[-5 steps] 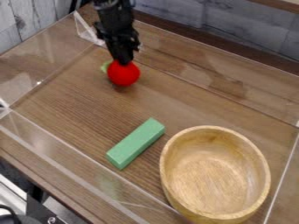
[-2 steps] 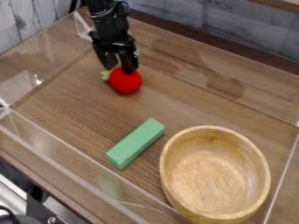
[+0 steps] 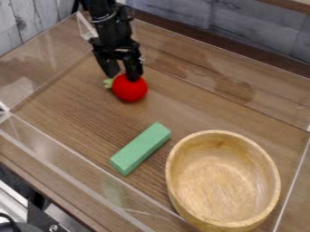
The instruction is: Move the red fruit to the left
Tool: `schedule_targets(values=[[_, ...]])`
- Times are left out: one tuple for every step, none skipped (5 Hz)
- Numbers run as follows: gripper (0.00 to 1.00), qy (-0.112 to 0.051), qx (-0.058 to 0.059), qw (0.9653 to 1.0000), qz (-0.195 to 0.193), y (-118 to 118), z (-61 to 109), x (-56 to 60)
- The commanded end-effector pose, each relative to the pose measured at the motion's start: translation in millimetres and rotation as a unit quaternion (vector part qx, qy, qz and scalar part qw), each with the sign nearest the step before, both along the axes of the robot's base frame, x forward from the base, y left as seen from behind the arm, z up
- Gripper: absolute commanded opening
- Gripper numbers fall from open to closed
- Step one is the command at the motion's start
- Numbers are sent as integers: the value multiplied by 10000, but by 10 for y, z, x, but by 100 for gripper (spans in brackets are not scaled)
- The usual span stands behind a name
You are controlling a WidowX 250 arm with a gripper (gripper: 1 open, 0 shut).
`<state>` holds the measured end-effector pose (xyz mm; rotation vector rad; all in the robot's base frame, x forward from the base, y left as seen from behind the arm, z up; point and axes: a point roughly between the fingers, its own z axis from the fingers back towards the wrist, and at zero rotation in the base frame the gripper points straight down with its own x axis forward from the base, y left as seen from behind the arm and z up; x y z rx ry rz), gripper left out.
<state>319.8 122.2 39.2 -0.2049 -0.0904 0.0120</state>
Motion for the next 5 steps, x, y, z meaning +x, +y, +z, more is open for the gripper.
schedule_targets(values=[[100, -330, 200, 9992, 137, 158, 265, 89], [100, -329, 208, 9989, 262, 275, 282, 124], [100, -308, 238, 9983, 433, 179, 294, 102], [100, -316, 276, 9974, 584, 53, 331, 92], [100, -318, 297, 9965, 709, 103, 326, 41]])
